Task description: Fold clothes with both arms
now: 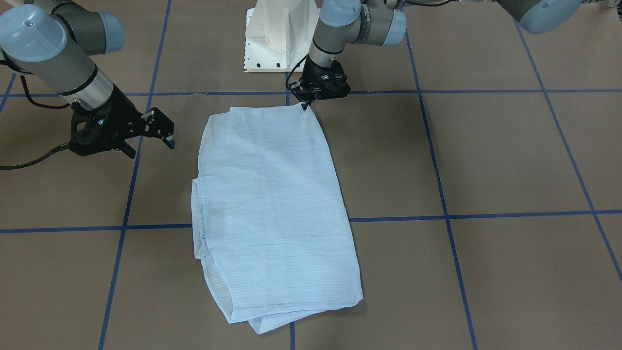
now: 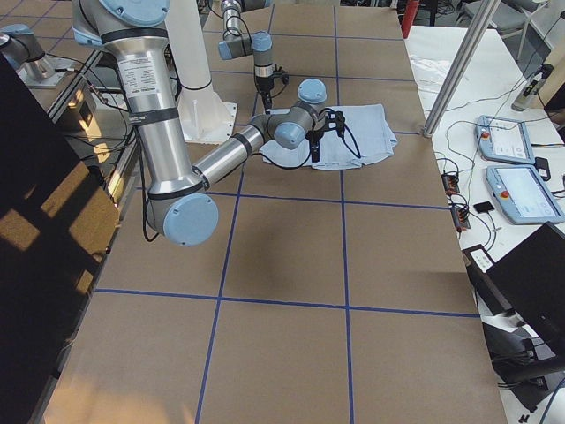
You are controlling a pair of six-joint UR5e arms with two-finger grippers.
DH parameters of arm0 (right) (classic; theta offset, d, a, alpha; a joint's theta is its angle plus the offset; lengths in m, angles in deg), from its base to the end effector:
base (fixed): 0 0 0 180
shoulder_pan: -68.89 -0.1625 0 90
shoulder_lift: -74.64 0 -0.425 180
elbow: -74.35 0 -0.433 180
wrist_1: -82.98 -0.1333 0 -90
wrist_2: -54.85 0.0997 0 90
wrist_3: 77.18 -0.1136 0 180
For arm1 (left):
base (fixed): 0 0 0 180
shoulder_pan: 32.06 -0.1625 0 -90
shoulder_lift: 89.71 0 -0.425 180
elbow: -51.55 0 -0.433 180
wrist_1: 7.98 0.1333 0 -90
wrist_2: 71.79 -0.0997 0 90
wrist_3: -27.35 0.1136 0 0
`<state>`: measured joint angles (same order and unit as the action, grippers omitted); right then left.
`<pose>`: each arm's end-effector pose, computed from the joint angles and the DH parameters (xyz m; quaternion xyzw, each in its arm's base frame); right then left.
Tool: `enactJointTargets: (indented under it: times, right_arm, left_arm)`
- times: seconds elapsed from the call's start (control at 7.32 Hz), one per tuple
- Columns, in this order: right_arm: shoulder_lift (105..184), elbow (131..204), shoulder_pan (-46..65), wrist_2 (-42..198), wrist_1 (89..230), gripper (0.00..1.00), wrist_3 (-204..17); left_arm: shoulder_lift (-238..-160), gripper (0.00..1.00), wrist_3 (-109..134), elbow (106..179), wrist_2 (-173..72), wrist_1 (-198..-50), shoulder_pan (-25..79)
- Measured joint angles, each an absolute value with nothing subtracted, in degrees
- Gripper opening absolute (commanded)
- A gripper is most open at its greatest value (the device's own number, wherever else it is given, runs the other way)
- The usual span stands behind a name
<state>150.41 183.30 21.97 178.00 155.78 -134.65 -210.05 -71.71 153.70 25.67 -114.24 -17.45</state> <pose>-0.3604 -0.4896 0.3213 0.0622 -0.4787 -0.0118 0.8757 0.6300 -0.2867 0.2100 -0.0329 0.4917 -0.1471 0.8576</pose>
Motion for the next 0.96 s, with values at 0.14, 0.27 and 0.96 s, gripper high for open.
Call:
enactJointTargets:
  times: [0.14,0.27,0.96]
  right_arm:
    - [150.28,183.81,23.12,177.79,155.76,1.00,-138.48]
    - [149.95,184.58,25.45,176.67,155.77,1.00,-144.73]
    - [144.26,186.16,47.04,157.22,164.00,1.00,-179.97]
  left_arm:
    - [-210.04,0.00,-71.63,153.95,25.67,-114.24,-17.18]
    - [-210.04,0.00,-71.55,154.03,25.68,-114.21,-16.92]
    - [-209.97,0.00,-71.37,154.03,25.70,-114.17,-16.13]
